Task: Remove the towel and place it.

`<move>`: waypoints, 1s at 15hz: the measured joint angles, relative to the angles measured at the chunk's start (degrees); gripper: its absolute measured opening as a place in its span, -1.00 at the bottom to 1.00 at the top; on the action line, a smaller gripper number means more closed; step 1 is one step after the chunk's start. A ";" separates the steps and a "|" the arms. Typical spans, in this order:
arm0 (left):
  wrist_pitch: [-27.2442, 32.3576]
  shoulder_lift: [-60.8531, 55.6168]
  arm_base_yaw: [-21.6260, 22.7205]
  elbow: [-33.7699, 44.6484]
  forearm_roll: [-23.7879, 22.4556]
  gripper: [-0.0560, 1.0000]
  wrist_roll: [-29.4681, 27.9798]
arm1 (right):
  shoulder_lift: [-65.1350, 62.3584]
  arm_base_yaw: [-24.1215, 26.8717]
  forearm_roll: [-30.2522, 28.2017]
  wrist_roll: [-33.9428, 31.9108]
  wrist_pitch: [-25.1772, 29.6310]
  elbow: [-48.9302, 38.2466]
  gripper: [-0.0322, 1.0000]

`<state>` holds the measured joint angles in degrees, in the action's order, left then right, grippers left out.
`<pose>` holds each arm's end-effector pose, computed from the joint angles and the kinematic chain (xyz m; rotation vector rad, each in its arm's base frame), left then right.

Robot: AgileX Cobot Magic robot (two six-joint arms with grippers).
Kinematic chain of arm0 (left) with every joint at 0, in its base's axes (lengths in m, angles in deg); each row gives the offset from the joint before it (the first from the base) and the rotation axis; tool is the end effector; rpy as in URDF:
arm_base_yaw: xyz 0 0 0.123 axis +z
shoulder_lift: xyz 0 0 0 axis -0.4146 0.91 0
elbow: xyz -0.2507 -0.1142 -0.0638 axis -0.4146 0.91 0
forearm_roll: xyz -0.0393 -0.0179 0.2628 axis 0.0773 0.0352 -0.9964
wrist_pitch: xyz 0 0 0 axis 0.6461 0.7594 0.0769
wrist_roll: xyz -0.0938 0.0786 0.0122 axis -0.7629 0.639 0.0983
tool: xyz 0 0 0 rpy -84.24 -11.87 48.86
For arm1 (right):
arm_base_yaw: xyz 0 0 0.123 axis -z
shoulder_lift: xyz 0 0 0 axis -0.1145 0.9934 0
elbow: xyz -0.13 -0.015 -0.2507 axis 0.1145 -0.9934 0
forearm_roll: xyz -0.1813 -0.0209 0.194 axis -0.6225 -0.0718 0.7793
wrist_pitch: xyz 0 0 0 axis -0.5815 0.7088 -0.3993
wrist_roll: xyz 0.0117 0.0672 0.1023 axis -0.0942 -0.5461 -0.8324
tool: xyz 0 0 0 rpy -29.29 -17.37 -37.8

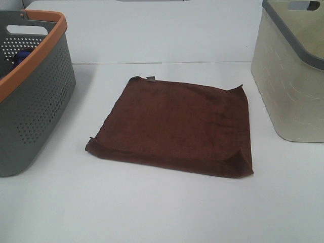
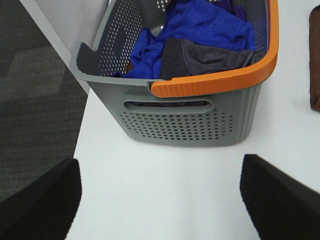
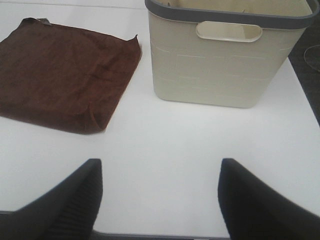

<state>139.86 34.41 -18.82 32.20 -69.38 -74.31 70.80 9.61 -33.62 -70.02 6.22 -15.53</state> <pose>0.0666 0.0147 0.3100 0.0492 2.0884 0.2402 0.0176 0.0104 0.3163 -0.0739 1.9202 0.0094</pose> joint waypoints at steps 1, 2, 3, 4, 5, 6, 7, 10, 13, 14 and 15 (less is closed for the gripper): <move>0.00 -4.35 0.00 0.86 -0.06 0.65 0.34 | -0.74 0.00 -0.06 0.40 0.00 -0.80 0.35; 0.17 -6.36 0.00 1.09 -0.06 0.65 0.29 | -0.74 0.00 -0.11 0.40 0.00 -1.20 0.35; 1.26 -9.80 0.00 1.38 -0.06 0.65 0.34 | -0.74 0.00 -0.23 0.40 0.00 -2.06 0.35; 3.09 -12.72 0.00 1.72 -0.06 0.65 0.40 | -0.80 0.00 -0.23 0.40 0.00 -3.15 0.35; 5.79 -13.64 0.00 2.01 -0.06 0.65 0.40 | -0.80 0.00 -0.29 0.40 0.00 -4.81 0.35; 7.96 -13.81 0.00 2.81 0.06 0.65 0.52 | -0.80 0.00 -0.52 0.40 -0.17 -6.47 0.35; 8.77 -13.81 0.00 3.95 0.11 0.65 0.52 | -0.80 0.00 -0.80 0.52 -0.29 -7.10 0.35; 8.14 -13.81 0.00 5.73 1.09 0.65 0.80 | -0.80 0.00 -0.86 0.52 -1.55 -8.88 0.35; 4.13 -13.81 0.00 7.22 6.99 0.65 1.09 | -0.80 0.00 -0.86 0.52 -1.66 -9.05 0.35; 3.55 -13.81 0.00 7.62 8.37 0.65 1.55 | -0.80 0.00 -0.86 0.52 -1.66 -9.05 0.35; 3.21 -13.81 0.00 7.73 8.48 0.65 1.72 | -0.80 0.00 -0.86 0.52 -1.83 -9.05 0.35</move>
<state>143.07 20.60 -18.82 39.94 -60.90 -72.59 70.00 9.61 -34.48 -69.50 4.39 -24.58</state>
